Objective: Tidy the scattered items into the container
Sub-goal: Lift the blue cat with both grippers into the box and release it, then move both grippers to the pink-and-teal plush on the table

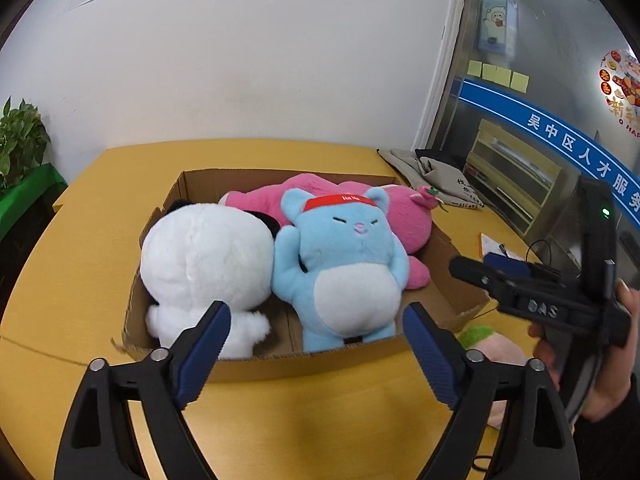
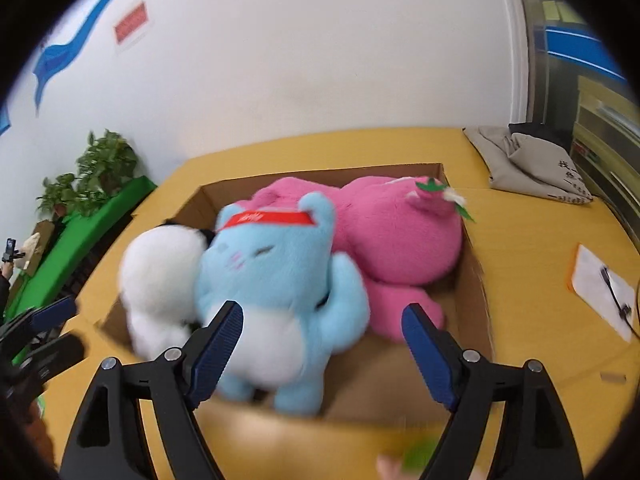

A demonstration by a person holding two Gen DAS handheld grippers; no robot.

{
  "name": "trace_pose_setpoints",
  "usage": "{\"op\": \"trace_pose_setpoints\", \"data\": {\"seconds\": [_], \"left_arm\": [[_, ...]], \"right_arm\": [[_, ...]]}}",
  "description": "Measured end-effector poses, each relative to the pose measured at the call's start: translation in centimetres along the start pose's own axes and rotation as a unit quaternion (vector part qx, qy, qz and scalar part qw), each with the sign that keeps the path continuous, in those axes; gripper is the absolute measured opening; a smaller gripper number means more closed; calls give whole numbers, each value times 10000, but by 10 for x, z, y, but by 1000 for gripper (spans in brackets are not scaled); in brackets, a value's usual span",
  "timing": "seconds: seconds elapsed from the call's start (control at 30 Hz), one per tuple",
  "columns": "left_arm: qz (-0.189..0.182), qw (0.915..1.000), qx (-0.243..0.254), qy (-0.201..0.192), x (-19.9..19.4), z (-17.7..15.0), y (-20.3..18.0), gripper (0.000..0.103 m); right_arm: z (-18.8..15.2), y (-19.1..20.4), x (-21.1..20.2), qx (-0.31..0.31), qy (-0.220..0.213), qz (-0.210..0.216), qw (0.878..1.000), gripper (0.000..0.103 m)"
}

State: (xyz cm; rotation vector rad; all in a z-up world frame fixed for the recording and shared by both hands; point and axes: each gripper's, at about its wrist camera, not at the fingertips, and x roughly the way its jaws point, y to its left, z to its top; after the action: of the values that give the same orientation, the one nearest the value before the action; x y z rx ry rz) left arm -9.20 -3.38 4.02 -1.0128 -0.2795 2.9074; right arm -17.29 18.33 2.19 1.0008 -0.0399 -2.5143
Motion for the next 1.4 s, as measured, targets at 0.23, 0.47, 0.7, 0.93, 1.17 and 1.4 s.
{"op": "trace_pose_setpoints", "data": {"seconds": [0.23, 0.47, 0.7, 0.93, 1.17, 1.4], "left_arm": [[30, 10000, -29, 53, -16, -19, -14, 93], [45, 10000, -14, -15, -33, -25, -22, 93], [122, 9996, 150, -198, -49, -19, -30, 93], [439, 9981, 114, -425, -82, 1, -19, 93], [455, 9986, -41, -273, -91, -5, -13, 93], [175, 9998, 18, 107, -66, -17, -30, 93]], "right_arm": [[-28, 12, -42, -209, -96, -384, 9990, 82], [-39, 18, -57, -150, -113, -380, 9991, 82], [-44, 25, -65, -157, -121, -374, 9991, 82], [-45, 29, -71, -205, -152, -445, 9987, 82], [-44, 31, -74, -215, -175, -475, 9985, 82], [-46, 32, -76, -272, -194, -484, 9983, 82]]}}
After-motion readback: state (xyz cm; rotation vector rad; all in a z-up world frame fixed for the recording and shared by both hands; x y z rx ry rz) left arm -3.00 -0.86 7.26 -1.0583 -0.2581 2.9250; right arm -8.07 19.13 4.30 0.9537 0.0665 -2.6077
